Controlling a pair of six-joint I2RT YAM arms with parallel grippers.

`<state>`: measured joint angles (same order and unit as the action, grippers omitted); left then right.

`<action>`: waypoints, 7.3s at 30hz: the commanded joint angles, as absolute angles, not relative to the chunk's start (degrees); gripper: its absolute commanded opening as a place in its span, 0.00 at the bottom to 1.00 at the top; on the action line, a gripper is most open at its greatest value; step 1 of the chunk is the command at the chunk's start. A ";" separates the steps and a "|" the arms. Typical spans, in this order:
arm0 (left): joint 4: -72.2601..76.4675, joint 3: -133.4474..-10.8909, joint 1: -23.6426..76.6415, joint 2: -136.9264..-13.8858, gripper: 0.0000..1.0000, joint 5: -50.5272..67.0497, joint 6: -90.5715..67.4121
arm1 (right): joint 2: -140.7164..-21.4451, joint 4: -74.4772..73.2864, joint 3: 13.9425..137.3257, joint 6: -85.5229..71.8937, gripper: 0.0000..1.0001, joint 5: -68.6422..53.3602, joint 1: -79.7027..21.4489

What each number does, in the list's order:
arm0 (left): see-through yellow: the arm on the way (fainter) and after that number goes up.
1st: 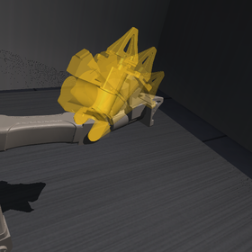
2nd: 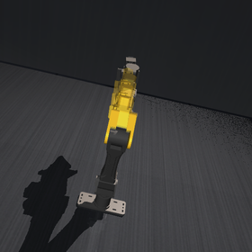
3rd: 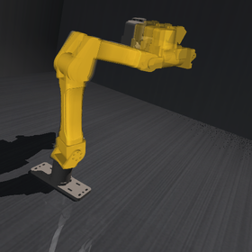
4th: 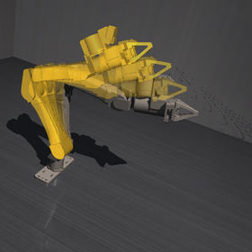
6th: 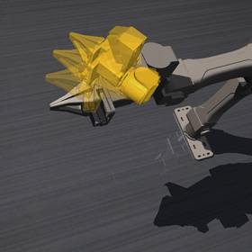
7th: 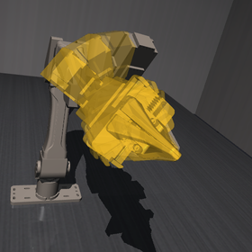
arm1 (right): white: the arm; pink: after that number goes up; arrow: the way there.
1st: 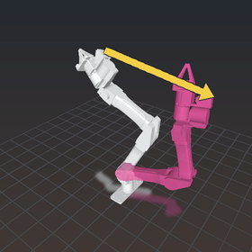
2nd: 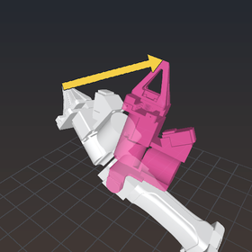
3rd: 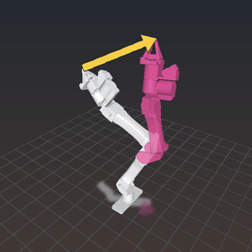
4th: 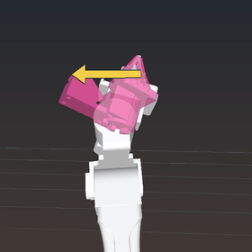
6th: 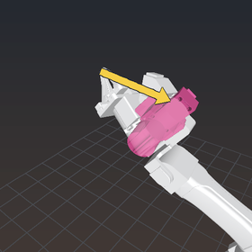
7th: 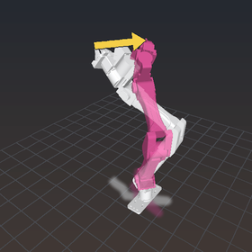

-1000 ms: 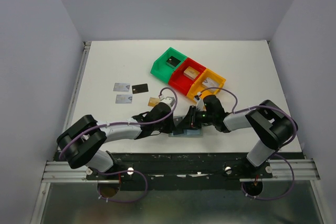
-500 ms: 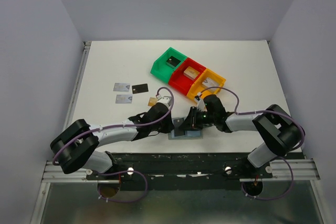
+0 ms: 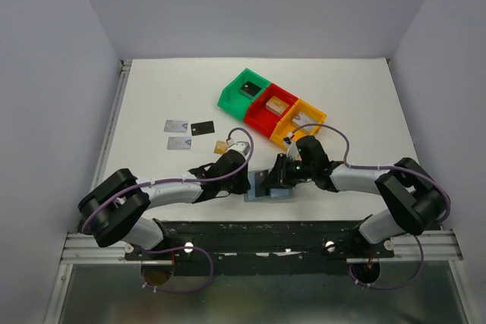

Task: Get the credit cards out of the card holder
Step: Remove the credit card from the card holder, then place the credit card at the center of the board.

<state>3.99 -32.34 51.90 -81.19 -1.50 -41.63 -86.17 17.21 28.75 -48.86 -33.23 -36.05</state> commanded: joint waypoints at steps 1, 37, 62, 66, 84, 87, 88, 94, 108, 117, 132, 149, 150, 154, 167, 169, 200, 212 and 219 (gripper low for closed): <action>4.04 -31.73 52.30 -82.44 0.00 -2.37 -41.75 | -84.20 14.42 30.06 -47.02 0.27 -31.82 -36.39; 1.85 -31.99 52.29 -84.99 0.00 -3.87 -41.92 | -77.61 4.22 30.41 -42.89 0.15 -26.99 -36.39; -2.98 -35.24 52.29 -74.89 0.00 -4.92 -40.78 | -66.01 -17.66 38.05 -35.25 0.00 -20.56 -36.30; -4.39 -37.61 52.29 -71.20 0.26 -3.52 -39.73 | -63.29 -20.47 40.78 -33.40 0.00 -21.36 -36.39; 12.92 -24.88 49.40 -32.02 0.66 15.35 -30.50 | -56.52 -31.82 50.27 -14.33 0.00 -55.62 -36.39; 12.66 -24.52 48.61 -27.17 0.72 22.83 -28.92 | -56.25 -30.07 50.19 -14.85 0.00 -61.42 -36.65; 12.74 -24.78 48.43 -26.90 0.73 24.68 -28.83 | -56.42 -29.62 50.36 -14.94 0.00 -63.09 -36.74; 16.08 -27.07 47.99 -31.80 0.72 36.63 -30.94 | -58.79 -33.65 53.87 -12.23 0.00 -62.93 -38.84; 16.35 -30.59 47.90 -40.60 0.57 45.17 -31.64 | -63.89 -38.85 59.41 -8.09 0.00 -56.69 -45.35; 18.19 -29.88 47.99 -42.53 0.35 47.63 -33.31 | -66.44 -43.15 62.93 -4.57 0.00 -55.28 -46.41; 12.93 -24.88 39.93 -35.09 0.00 32.28 -37.87 | -66.89 -42.54 66.09 -15.10 0.69 -32.19 -45.62; 3.34 -23.64 4.84 -49.38 0.00 17.23 -49.75 | -56.08 -34.90 55.29 -25.40 0.73 -14.94 -43.95; 3.51 -24.25 4.14 -51.31 0.00 16.62 -49.22 | -55.64 -34.11 54.33 -25.84 0.73 -15.12 -43.95; 4.57 -27.15 2.55 -58.43 0.00 14.60 -48.34 | -53.88 -32.87 51.86 -26.45 0.73 -15.47 -43.95; 11.86 -31.90 2.02 -75.22 0.00 11.25 -46.85 | -51.07 -31.90 48.78 -27.69 0.73 -15.12 -43.95; 13.00 -31.99 2.02 -77.07 0.00 11.51 -47.02 | -51.06 -31.90 48.69 -27.51 0.73 -15.03 -43.95; 18.81 -33.13 6.24 -89.03 0.00 11.78 -44.47 | -51.16 -33.22 47.99 -25.05 0.73 -12.66 -43.95; 17.93 -34.89 6.15 -91.14 0.21 13.18 -43.59 | -50.10 -34.19 47.20 -24.87 0.73 -11.60 -43.95; 16.44 -35.59 6.24 -91.06 0.29 13.27 -42.63 | -50.18 -34.19 47.11 -24.70 0.73 -11.51 -43.95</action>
